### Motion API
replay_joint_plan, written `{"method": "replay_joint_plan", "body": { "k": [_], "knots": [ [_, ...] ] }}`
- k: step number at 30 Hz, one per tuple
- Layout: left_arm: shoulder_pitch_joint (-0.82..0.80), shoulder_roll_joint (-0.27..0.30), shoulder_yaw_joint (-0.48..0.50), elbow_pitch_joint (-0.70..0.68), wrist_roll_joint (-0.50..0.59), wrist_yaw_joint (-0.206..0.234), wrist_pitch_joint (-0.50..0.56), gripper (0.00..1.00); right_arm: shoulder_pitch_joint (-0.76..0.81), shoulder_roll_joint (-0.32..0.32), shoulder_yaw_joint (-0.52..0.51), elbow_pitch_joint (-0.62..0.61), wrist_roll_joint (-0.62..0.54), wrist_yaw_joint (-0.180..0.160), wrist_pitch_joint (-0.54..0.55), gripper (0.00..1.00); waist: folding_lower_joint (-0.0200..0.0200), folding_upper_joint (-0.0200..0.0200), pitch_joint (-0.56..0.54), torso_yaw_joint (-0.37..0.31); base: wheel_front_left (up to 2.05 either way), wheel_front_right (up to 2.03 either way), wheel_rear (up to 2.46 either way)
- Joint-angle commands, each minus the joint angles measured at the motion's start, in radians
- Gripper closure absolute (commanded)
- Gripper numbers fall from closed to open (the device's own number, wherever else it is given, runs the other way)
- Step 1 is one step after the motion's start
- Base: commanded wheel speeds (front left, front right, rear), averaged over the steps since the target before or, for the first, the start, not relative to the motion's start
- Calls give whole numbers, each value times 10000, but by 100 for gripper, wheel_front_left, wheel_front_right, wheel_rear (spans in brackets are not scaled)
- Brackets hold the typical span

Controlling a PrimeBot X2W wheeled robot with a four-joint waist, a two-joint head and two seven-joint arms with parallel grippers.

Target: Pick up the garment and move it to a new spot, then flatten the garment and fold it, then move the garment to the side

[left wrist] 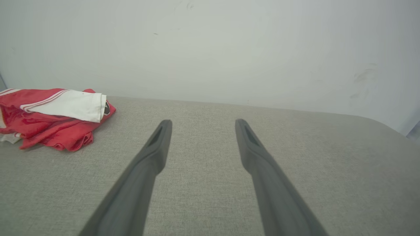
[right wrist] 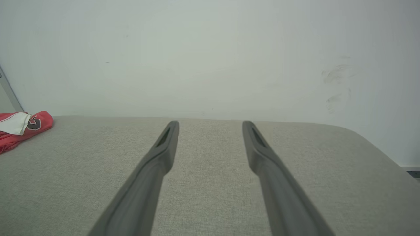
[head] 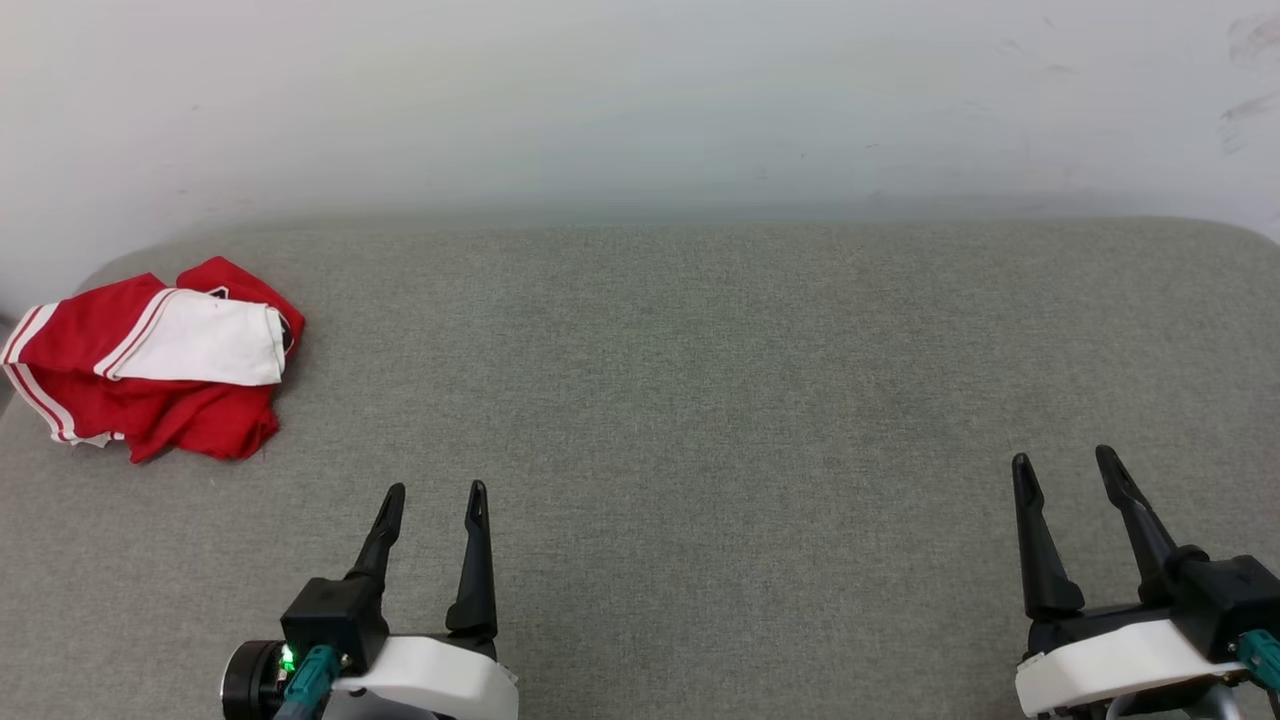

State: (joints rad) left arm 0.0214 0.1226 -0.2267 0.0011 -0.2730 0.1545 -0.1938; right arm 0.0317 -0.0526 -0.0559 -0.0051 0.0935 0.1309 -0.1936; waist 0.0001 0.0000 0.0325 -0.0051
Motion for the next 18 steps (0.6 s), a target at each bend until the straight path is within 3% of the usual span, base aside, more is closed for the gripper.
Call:
{"method": "replay_joint_plan", "body": {
  "k": [1, 9, 18],
  "knots": [
    [-91, 97, -102, -71, 234, 117, -100, 0, 7, 30, -14, -173, -235, -2, -107, 0, 0, 0, 10, -2, 0, 0, 0],
    [0, 63, -117, -253, 662, 118, -262, 0, 96, 32, 36, -356, -604, -4, -280, 0, -1, 0, 41, -1, 0, 0, 0],
    [199, -287, 321, -247, 733, -384, -435, 0, 160, 35, 13, -490, -823, -4, -429, 0, -1, 0, 64, -5, 0, 0, 0]
  ]
}}
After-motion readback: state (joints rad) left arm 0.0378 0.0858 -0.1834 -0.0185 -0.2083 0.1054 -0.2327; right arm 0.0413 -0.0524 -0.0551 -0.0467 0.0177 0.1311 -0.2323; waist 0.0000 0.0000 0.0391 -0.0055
